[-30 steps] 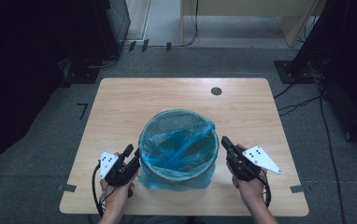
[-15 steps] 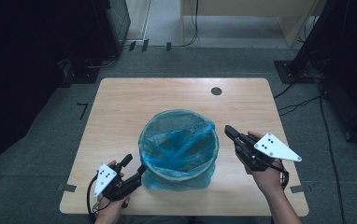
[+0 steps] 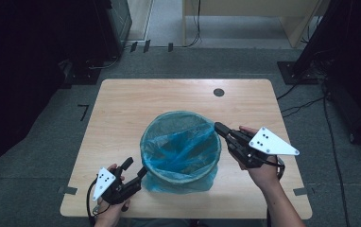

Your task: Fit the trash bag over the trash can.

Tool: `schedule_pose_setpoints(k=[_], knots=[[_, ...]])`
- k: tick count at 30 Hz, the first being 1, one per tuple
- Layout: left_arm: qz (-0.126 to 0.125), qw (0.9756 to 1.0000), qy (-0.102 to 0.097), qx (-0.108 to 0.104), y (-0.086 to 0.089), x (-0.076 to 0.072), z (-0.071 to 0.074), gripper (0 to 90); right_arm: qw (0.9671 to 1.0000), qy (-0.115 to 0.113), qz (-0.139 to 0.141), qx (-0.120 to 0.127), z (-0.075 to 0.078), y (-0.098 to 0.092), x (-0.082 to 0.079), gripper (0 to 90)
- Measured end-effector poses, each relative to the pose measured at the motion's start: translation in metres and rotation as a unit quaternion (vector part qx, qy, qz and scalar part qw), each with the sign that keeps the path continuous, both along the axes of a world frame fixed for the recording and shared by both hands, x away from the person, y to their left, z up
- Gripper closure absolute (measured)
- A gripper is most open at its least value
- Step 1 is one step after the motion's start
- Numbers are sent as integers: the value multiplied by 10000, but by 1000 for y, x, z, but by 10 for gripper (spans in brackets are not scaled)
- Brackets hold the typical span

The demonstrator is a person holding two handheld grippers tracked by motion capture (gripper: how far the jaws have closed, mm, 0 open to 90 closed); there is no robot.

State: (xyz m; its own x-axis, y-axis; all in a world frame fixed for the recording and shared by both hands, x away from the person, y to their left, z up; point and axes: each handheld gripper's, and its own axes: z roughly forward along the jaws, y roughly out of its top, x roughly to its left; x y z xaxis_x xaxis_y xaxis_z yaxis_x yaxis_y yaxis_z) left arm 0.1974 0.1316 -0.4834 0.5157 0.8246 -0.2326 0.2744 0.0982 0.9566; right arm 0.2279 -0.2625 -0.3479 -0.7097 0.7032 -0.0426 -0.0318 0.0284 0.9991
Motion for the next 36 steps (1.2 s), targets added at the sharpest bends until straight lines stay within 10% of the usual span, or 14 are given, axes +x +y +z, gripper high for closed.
schedule_pose_setpoints(k=[6,10,19,27,31,36], knots=[[345,9972,587,293,13,10,-7,178,9962,-240,796,-256,24,6,8,900],[281,9948,875,443,19,13,-15,167,9832,-552,1616,-641,39,17,16,900],[-145,9903,1133,788,4,11,-22,169,9137,-1194,3216,-2180,60,69,20,900],[-121,9772,1311,1668,-12,11,-30,174,8516,-936,4232,-2947,51,99,28,900],[-68,9763,1380,1666,-8,13,-31,174,8247,-758,4468,-3384,38,112,30,900],[63,9789,1393,1496,0,14,-29,175,8001,-546,4564,-3853,21,126,33,900]])
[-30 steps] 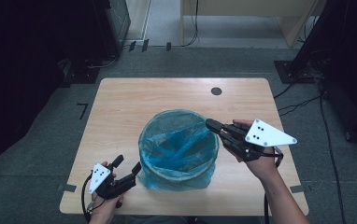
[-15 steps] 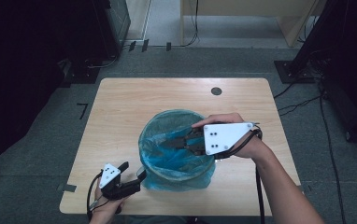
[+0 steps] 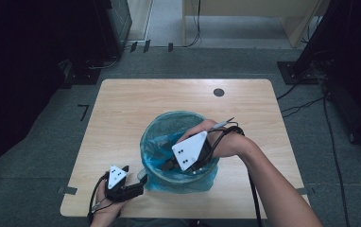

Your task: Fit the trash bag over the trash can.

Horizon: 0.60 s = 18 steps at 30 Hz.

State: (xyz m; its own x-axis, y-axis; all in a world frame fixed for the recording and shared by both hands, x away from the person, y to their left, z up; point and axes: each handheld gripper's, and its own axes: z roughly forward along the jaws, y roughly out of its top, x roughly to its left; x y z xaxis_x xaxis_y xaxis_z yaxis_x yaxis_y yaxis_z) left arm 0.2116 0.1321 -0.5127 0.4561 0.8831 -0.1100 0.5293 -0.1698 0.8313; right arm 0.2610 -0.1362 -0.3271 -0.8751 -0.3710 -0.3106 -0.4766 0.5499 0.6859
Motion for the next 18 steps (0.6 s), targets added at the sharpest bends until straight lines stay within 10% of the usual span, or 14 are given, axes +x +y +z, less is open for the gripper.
schedule_pose_setpoints(k=[18], knots=[[-57,9999,10,-93,0,0,-1,175,9828,-49,427,-1794,-55,42,7,900]])
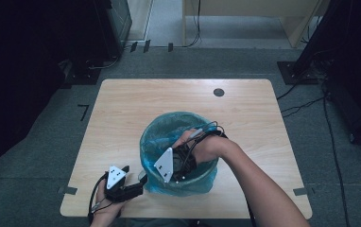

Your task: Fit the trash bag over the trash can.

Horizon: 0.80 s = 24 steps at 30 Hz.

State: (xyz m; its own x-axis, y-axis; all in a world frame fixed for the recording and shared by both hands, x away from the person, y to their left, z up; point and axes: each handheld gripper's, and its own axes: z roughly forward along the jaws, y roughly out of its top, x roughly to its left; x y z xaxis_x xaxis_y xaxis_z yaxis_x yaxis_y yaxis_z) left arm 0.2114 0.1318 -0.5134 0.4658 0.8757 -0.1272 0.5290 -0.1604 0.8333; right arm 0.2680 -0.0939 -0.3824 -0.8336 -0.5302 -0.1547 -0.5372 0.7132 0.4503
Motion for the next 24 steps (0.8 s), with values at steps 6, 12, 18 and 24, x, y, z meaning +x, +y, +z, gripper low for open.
schedule_pose_setpoints(k=[6,12,18,24], knots=[[10,10000,12,-28,2,0,0,175,9985,190,-27,-512,-19,9,6,900],[33,9999,20,-98,4,1,0,175,9966,592,-148,-561,-24,11,15,900],[39,9999,11,-103,4,1,1,175,9936,853,-164,-726,-27,12,21,900],[3,9999,19,-134,3,1,0,175,9929,784,-241,-863,-33,12,26,900]])
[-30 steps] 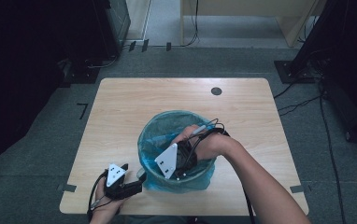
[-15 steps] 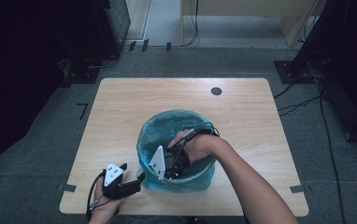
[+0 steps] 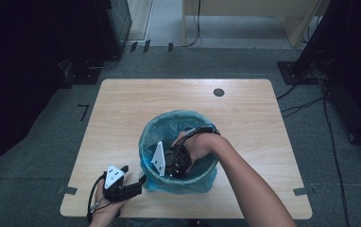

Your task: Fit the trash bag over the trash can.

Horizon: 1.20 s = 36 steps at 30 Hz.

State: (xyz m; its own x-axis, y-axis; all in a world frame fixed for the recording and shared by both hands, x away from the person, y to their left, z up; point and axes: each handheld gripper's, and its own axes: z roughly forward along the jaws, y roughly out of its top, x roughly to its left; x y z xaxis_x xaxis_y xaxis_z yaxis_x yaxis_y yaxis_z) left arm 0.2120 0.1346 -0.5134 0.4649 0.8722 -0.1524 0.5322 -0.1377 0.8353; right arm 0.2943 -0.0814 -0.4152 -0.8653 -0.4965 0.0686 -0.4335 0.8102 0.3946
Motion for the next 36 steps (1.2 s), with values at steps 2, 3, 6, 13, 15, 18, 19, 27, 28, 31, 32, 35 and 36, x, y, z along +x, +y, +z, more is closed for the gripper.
schedule_pose_setpoints(k=[2,3,6,13,15,18,19,27,28,31,32,35,36], knots=[[-20,10000,-14,-2,0,0,0,178,10000,-42,33,-65,-2,0,1,900],[-23,10000,-17,3,-1,0,0,178,9999,-84,40,-90,-4,0,2,900],[-22,10000,-8,20,-1,0,0,179,9998,-153,6,-156,-7,0,3,900],[13,10000,-4,7,0,0,0,179,9993,-271,-76,232,4,-1,2,900],[1,10000,-4,17,-1,0,0,179,9991,-299,-86,282,6,-1,2,900],[-1,10000,-9,17,-1,0,0,179,9990,-323,-85,313,11,-2,0,900],[3,10000,-9,17,-1,0,0,179,9988,-355,-85,327,13,-3,0,900],[6,10000,23,21,-2,0,0,179,9958,-717,215,523,49,-8,-15,900],[2,10000,15,22,-2,0,0,179,9954,-746,233,556,53,-9,-16,900],[-7,10000,3,48,-3,-1,0,180,9921,-941,251,786,71,-11,-17,900],[2,10000,4,42,-4,-1,0,182,9909,-983,227,893,76,-13,-17,900],[44,9999,46,-84,-5,1,-1,227,9860,-1163,106,1187,91,-18,-12,900],[86,9999,70,-116,-6,2,-1,257,9846,-1218,74,1255,94,-19,-11,900]])
